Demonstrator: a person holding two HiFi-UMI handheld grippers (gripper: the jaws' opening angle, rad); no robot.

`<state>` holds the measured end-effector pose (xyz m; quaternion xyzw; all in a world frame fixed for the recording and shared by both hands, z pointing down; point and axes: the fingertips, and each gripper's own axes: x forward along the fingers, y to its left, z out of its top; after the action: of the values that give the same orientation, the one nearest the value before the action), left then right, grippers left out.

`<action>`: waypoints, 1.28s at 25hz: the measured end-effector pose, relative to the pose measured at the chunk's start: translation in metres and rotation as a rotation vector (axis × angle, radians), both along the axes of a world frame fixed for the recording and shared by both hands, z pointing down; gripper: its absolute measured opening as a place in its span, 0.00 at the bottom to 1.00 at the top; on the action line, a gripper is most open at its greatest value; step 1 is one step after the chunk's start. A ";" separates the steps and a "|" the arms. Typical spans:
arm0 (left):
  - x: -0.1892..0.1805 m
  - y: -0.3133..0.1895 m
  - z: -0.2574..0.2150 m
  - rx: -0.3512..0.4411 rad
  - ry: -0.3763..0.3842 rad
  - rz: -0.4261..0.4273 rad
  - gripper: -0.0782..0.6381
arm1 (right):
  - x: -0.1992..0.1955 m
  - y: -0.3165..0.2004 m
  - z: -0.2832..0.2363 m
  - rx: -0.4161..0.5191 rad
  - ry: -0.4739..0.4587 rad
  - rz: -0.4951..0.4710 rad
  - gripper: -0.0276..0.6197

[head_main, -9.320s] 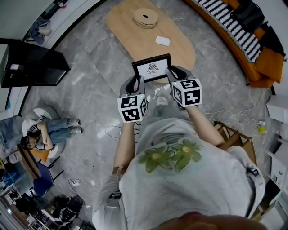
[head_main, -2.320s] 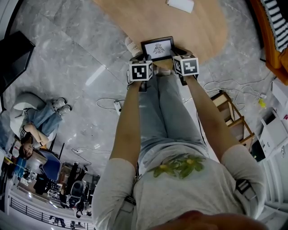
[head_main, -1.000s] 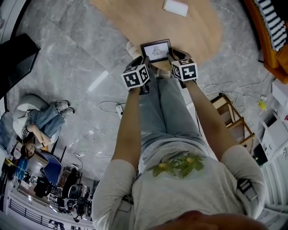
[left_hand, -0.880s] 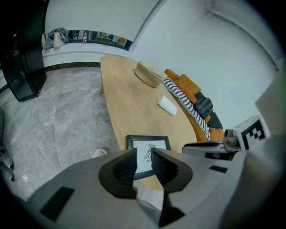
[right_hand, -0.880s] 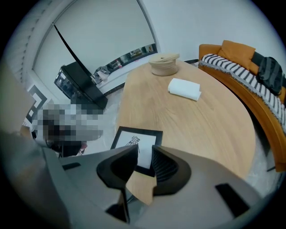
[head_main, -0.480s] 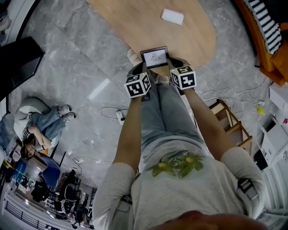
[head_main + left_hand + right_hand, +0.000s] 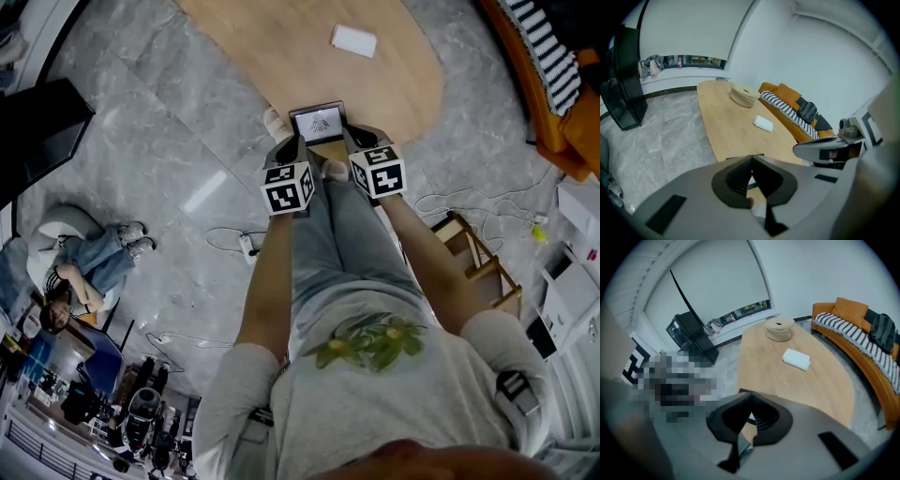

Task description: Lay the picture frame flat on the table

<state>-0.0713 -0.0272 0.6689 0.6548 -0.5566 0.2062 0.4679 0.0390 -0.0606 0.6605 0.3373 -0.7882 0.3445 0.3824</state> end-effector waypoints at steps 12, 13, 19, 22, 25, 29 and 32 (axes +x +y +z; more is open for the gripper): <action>0.002 0.002 -0.038 0.059 -0.003 -0.005 0.13 | -0.010 0.004 -0.038 0.034 -0.029 -0.055 0.05; 0.002 0.003 -0.042 0.061 -0.001 -0.009 0.13 | -0.010 0.005 -0.042 0.038 -0.027 -0.062 0.05; 0.005 0.009 -0.073 0.073 0.001 0.001 0.13 | -0.006 0.009 -0.072 0.058 -0.038 -0.076 0.05; 0.004 0.010 -0.085 0.084 -0.003 0.011 0.13 | -0.008 0.010 -0.085 0.070 -0.050 -0.074 0.05; 0.003 0.014 -0.096 0.094 -0.004 0.012 0.13 | -0.008 0.012 -0.096 0.077 -0.057 -0.068 0.05; 0.001 0.020 -0.105 0.101 -0.016 0.012 0.13 | -0.006 0.013 -0.106 0.086 -0.064 -0.065 0.05; 0.003 0.024 -0.112 0.110 -0.024 0.018 0.13 | -0.004 0.013 -0.111 0.092 -0.067 -0.068 0.05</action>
<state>-0.0682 -0.0032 0.5566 0.6820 -0.5668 0.1871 0.4227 0.0351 -0.0478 0.5491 0.3156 -0.8266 0.3059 0.3514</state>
